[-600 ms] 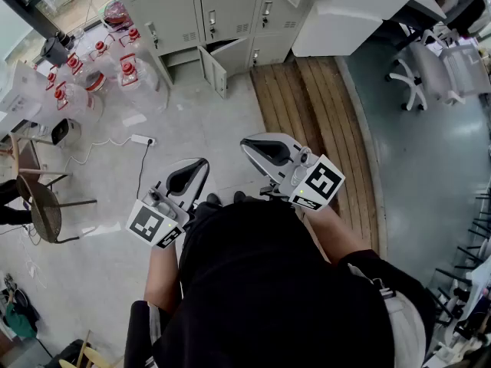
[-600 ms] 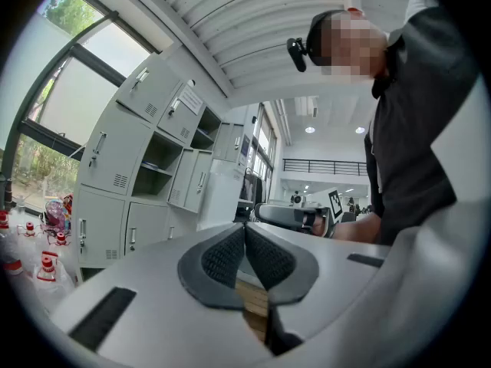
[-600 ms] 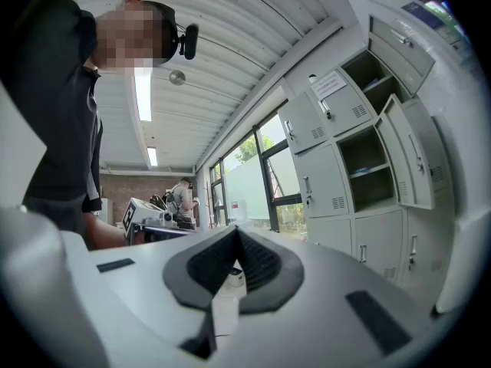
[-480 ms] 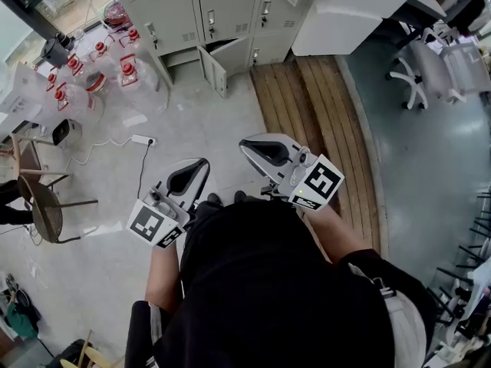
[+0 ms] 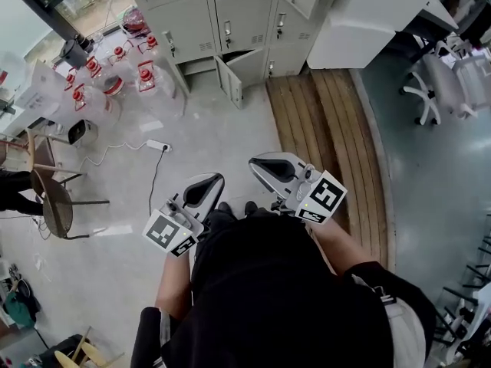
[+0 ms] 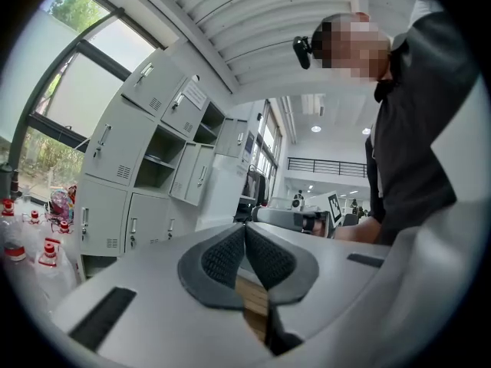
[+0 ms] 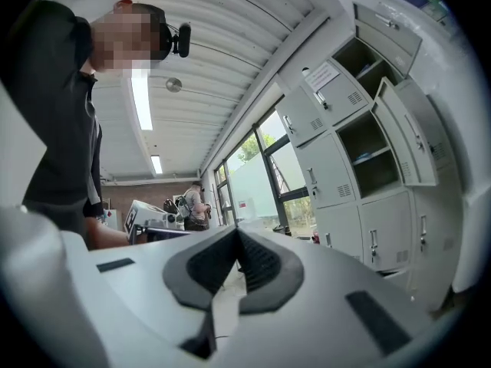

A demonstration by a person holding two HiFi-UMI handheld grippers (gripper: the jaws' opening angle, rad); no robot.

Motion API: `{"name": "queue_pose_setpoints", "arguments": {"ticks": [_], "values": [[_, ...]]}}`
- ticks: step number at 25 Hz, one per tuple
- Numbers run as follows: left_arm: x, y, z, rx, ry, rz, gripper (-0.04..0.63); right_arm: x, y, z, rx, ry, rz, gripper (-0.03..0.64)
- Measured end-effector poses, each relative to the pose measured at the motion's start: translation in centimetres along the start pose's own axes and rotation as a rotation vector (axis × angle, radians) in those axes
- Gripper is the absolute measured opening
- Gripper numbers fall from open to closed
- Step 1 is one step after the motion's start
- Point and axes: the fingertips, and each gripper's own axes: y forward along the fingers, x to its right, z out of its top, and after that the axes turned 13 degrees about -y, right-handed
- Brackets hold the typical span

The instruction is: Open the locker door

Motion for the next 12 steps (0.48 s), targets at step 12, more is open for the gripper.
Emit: {"name": "queue_pose_setpoints", "arguments": {"ticks": [12], "values": [[-1.5,-2.2,1.6,-0.011,0.012,0.088,0.018,-1.0,2.8,-1.6,0.014,0.058,0.098,0.012]]}}
